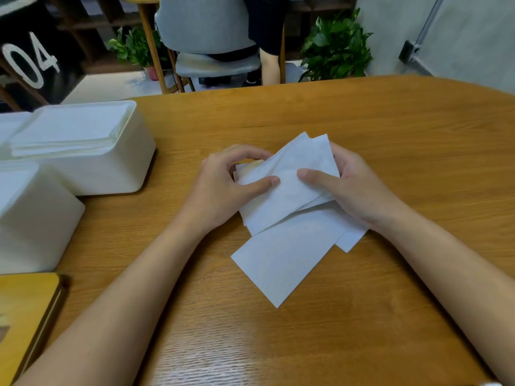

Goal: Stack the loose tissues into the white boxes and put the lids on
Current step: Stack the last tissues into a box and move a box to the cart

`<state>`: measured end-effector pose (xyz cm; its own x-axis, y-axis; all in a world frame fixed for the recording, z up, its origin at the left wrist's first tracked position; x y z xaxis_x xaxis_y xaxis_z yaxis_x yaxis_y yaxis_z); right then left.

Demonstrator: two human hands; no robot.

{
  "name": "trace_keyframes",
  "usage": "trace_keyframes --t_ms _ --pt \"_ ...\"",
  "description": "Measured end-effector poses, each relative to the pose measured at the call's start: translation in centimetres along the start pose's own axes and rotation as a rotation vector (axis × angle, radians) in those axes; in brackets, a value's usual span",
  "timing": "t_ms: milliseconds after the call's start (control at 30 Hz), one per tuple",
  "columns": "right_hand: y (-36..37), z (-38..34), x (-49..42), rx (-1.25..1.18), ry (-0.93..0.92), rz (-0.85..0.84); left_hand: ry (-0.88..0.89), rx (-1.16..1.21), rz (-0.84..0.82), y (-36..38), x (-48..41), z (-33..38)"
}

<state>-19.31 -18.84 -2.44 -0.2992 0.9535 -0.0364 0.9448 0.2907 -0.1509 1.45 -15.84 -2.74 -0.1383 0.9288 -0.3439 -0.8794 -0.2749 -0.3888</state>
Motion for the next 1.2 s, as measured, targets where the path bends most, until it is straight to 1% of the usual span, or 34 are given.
trace_keyframes --t_ms 100,233,400,467,567,633,700,733,800,867,900,967,1000,1033,1100,1200 --pt "0.2 -0.1 0.1 -0.015 0.015 -0.039 0.024 0.026 0.031 0.0 -0.1 0.0" --pt "0.5 0.1 0.1 -0.026 0.027 -0.083 0.065 0.035 0.013 -0.1 -0.3 0.4" --pt "0.7 0.0 0.1 -0.013 -0.013 -0.106 0.06 0.03 0.032 -0.1 -0.4 0.6" --pt "0.7 -0.1 0.1 0.014 -0.042 -0.092 0.032 0.057 0.031 0.3 -0.2 0.7" --pt "0.3 -0.3 0.1 0.025 -0.083 -0.06 -0.057 0.071 -0.018 0.4 -0.1 0.4" --pt "0.0 -0.7 0.2 -0.049 -0.096 -0.103 -0.114 0.095 -0.004 -0.1 -0.4 0.0" --pt "-0.2 -1.3 0.3 -0.109 -0.117 -0.176 -0.144 0.103 0.051 -0.7 -0.6 -0.2" --pt "-0.3 -1.5 0.2 -0.107 -0.132 -0.198 -0.15 0.115 0.071 -0.8 -0.6 0.0" --pt "-0.4 -1.4 0.1 -0.007 -0.134 -0.221 -0.135 0.131 0.081 -0.7 -0.4 0.5" --pt "-0.5 -0.7 -0.1 0.102 -0.101 -0.19 -0.083 0.133 0.08 -0.5 -0.2 1.3" --pt "-0.8 -0.3 -0.3 0.125 -0.082 -0.15 -0.04 0.089 0.098 -0.4 -0.1 1.6" --pt "-1.8 0.0 -0.7 0.144 -0.075 -0.029 0.048 -0.081 0.134 -0.5 0.2 1.9" --pt "-2.5 0.0 -0.9 0.156 -0.076 0.045 0.078 -0.164 0.121 -0.5 0.4 1.9" --pt "-3.2 0.1 -1.2 0.165 -0.07 0.11 0.1 -0.23 0.081 -0.4 0.6 1.9" --pt "-4.1 0.6 -1.5 0.145 -0.034 0.19 0.141 -0.317 -0.034 0.2 0.9 2.0" --pt "-4.2 1.2 -1.5 0.11 -0.004 0.218 0.185 -0.384 -0.228 1.4 1.6 2.0"
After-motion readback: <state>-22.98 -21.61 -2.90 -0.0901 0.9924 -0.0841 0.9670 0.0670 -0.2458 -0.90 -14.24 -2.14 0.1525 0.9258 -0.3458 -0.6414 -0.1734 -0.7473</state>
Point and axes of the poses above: each hand's wrist, its own x-axis away from the middle knuckle, its own y-axis out of the palm, z = x × y, the point moved 6 cm from there along -x, towards the middle knuckle, and after that the axes turned 10 degrees about z, right-handed, at the moved point
